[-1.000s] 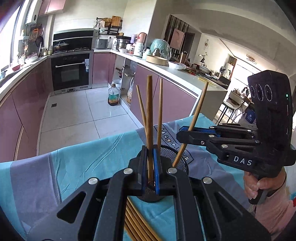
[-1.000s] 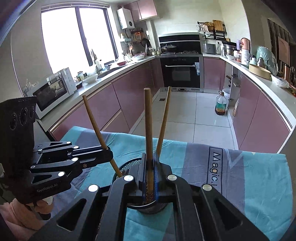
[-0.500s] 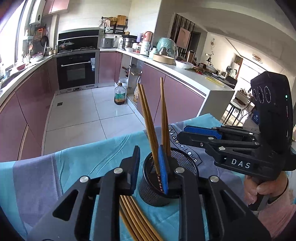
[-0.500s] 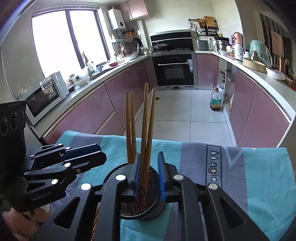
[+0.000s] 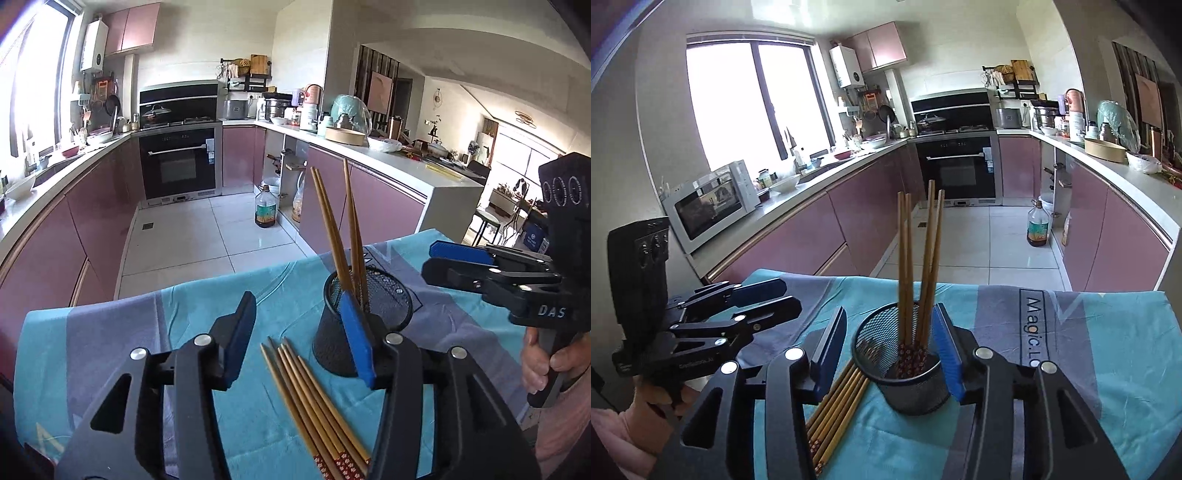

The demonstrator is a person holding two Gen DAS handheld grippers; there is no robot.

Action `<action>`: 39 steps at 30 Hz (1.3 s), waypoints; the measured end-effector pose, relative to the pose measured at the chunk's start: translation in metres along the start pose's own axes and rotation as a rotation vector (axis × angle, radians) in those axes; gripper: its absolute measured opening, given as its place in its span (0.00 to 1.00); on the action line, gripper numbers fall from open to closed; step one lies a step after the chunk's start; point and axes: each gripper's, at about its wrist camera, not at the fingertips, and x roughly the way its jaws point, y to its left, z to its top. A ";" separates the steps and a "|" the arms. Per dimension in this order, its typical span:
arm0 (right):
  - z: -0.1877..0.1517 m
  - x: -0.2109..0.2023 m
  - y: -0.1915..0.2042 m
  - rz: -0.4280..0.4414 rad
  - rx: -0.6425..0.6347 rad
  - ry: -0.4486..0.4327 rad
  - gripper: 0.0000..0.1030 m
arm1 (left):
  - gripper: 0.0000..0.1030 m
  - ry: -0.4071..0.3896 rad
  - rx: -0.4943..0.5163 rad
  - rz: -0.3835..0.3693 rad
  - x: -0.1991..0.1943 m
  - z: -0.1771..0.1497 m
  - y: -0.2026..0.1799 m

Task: Organize utensils
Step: 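Move both open tools back toward the remaining chopsticks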

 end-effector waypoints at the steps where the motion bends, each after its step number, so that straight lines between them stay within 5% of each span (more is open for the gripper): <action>1: -0.005 -0.002 0.004 0.015 -0.010 0.002 0.44 | 0.49 0.008 -0.003 0.005 -0.002 -0.006 0.003; 16: -0.088 0.063 0.035 0.091 0.077 0.287 0.41 | 0.49 0.223 -0.046 0.028 0.022 -0.108 0.015; 39: -0.110 0.078 0.049 -0.034 -0.012 0.316 0.34 | 0.50 0.308 -0.026 0.045 0.042 -0.124 0.004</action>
